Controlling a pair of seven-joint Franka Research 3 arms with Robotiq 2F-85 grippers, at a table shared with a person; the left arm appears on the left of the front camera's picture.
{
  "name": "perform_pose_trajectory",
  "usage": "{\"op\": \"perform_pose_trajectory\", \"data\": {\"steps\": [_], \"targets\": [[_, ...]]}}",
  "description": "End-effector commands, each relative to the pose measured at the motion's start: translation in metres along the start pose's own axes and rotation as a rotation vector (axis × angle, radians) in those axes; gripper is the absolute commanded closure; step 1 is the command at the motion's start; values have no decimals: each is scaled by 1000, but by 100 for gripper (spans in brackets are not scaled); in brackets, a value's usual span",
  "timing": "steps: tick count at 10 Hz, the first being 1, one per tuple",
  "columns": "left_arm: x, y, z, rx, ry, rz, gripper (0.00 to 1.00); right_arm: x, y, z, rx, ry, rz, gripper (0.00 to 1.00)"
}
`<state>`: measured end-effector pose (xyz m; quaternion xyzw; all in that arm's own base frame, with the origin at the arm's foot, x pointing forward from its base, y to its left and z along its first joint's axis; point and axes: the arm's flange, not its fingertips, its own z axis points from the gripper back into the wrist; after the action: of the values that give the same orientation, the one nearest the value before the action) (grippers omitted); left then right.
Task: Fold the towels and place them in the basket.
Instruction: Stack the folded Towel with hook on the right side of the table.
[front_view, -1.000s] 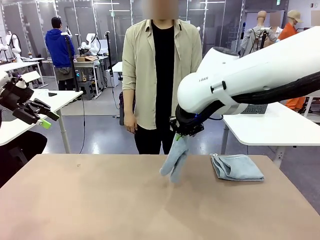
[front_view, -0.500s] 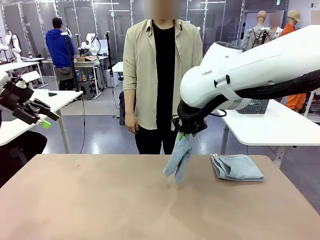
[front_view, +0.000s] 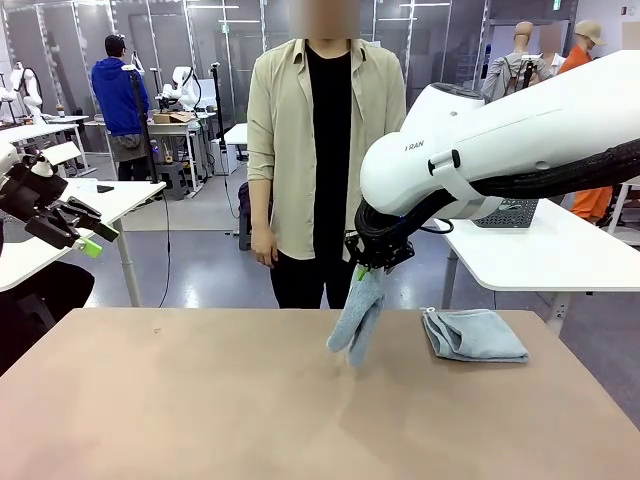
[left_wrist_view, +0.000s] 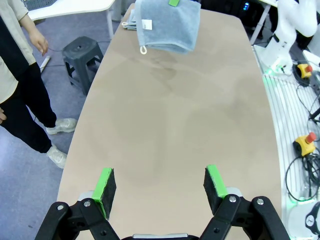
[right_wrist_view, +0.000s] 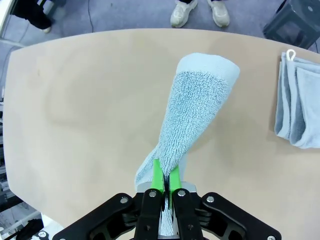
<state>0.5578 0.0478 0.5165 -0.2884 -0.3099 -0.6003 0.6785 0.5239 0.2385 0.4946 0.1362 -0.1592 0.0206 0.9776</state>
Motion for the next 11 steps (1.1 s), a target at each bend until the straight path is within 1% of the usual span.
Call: {"op": "perform_pose_trajectory", "data": {"steps": [1, 2, 5, 7, 9, 10, 11], "targets": [[2, -2, 2, 4, 15, 1, 10, 9, -11, 8, 6, -39, 5, 95], [2, -2, 2, 4, 15, 1, 10, 16, -22, 13, 10, -70, 4, 95], [2, -2, 2, 4, 15, 1, 10, 37, -54, 20, 31, -66, 40, 95], [2, -2, 2, 4, 15, 1, 10, 49, -72, 26, 47, -32, 89, 95], [2, -2, 2, 4, 15, 1, 10, 60, -95, 31, 51, -6, 101, 95], [2, -2, 2, 4, 15, 1, 10, 65, -109, 32, 48, 18, 135, 95], [2, -2, 2, 4, 15, 1, 10, 70, -126, 34, 59, 14, 139, 95]]}}
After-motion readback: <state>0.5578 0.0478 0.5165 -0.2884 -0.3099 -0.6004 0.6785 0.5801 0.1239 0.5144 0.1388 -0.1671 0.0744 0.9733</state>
